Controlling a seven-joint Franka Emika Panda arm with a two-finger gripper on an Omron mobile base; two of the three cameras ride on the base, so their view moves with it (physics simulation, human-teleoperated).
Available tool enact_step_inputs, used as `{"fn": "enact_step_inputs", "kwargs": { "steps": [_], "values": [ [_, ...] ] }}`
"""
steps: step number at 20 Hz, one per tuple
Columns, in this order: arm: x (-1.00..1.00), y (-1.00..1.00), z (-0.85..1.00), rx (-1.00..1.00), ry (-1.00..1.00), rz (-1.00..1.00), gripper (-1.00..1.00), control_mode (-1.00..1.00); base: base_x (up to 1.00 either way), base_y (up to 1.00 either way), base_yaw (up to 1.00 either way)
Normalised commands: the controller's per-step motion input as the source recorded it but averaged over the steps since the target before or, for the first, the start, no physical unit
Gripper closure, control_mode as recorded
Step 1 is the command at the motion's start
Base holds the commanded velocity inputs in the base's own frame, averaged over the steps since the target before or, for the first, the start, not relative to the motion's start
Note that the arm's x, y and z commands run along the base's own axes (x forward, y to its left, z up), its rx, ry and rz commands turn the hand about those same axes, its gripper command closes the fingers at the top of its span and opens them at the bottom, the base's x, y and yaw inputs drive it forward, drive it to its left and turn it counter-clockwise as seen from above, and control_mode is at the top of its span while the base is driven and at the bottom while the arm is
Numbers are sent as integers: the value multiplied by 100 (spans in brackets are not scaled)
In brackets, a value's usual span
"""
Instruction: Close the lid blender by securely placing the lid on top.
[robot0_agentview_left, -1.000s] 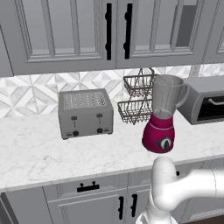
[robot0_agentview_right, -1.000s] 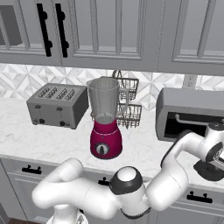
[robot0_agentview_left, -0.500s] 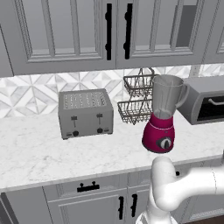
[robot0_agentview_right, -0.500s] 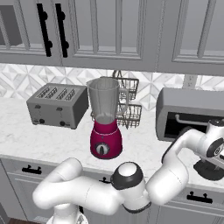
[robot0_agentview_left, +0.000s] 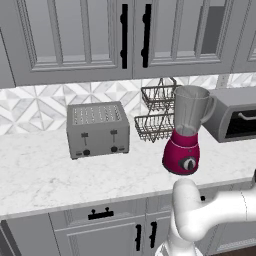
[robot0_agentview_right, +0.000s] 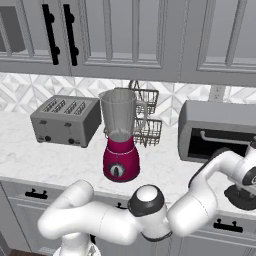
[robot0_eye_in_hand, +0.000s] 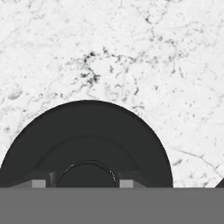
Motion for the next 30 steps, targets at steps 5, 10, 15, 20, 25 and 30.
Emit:
{"fn": "enact_step_inputs", "kwargs": {
  "steps": [5, 10, 15, 20, 25, 30],
  "values": [
    [-62, -16, -31, 0, 0, 0, 100, -100, 0, 0, 0],
    [-6, 0, -5, 0, 0, 0, 100, -100, 0, 0, 0],
    [0, 0, -1, 0, 0, 0, 100, -100, 0, 0, 0],
    [-15, 0, 42, 7, -6, 8, 100, -100, 0, 0, 0],
    [-27, 9, 89, 4, -20, 13, 100, -100, 0, 0, 0],
    [-33, 36, 88, 0, -20, 16, 100, -100, 0, 0, 0]
  ]
}}
